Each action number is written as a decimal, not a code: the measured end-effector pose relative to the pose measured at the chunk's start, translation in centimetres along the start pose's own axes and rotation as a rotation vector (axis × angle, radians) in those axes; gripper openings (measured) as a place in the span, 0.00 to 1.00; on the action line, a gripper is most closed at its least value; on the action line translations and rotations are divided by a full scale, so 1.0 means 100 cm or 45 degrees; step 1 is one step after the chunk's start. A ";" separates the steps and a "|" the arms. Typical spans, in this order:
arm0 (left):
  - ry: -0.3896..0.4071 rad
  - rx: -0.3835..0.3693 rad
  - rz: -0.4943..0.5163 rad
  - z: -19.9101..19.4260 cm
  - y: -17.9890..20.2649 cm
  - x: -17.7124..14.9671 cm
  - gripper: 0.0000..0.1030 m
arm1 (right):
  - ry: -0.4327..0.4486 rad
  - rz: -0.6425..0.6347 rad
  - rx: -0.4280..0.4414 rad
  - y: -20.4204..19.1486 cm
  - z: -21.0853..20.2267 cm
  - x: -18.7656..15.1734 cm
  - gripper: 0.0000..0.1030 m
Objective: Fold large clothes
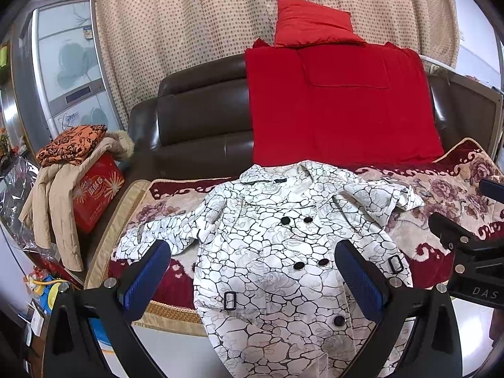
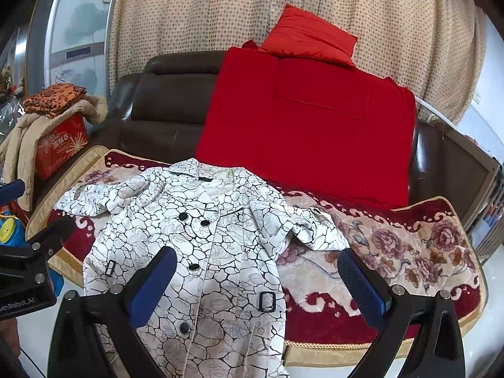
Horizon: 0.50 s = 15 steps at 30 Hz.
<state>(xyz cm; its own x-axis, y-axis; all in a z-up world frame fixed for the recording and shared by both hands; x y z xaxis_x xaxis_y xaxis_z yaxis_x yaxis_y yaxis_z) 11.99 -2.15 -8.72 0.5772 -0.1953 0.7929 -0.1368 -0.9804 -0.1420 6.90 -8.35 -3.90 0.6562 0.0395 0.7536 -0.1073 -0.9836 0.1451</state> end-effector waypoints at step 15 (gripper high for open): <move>-0.013 0.063 -0.091 0.012 -0.035 -0.004 1.00 | -0.029 -0.019 0.029 -0.017 0.010 0.006 1.00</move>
<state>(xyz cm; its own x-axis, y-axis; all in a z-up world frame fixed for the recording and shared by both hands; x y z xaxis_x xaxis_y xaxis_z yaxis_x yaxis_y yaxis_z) 13.21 1.28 -9.24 0.5924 -0.1248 0.7959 -0.0549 -0.9919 -0.1147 8.26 -6.84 -4.34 0.6744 0.0507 0.7366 -0.0805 -0.9867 0.1415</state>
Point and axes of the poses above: each gripper's, at about its wrist camera, not at the fingertips, and z roughly the way its jaws point, y to its right, x to its top, the point moved 7 cm from there along z, roughly the way its jaws point, and after that the axes turned 3 degrees about -x, right-handed, at the moved point
